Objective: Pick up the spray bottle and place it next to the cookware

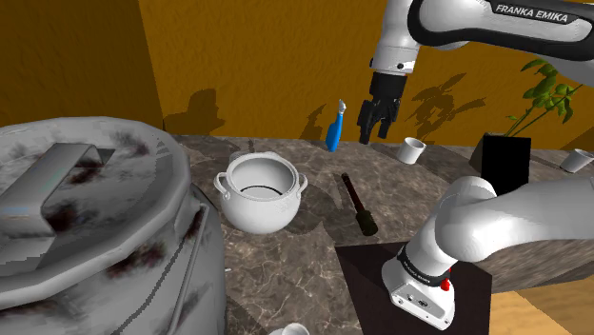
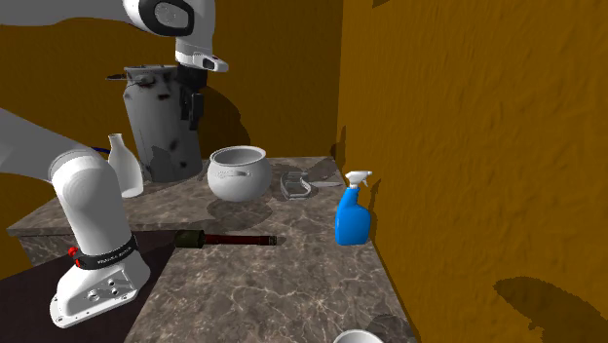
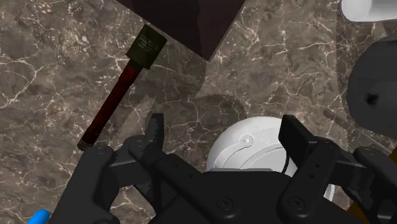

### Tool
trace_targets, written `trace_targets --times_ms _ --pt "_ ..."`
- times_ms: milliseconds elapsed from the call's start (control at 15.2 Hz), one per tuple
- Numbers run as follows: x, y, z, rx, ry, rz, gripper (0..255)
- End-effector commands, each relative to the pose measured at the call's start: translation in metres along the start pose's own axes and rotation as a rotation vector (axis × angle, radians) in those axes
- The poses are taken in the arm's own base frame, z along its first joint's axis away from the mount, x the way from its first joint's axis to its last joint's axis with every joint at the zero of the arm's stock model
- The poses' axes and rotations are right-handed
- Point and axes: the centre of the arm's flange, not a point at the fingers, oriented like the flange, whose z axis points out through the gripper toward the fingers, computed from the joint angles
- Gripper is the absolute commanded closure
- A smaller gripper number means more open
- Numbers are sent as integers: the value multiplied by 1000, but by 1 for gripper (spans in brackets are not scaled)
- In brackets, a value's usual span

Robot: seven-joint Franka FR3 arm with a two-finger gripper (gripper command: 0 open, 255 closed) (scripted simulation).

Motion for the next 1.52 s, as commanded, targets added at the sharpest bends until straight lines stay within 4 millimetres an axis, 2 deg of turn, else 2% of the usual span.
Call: trace_targets --times_ms 0,726,1452 --pt "0 0 0 0 0 0 0" --pt "105 83 8 -41 57 111 0" --pt "200 178 7 -82 114 221 0"
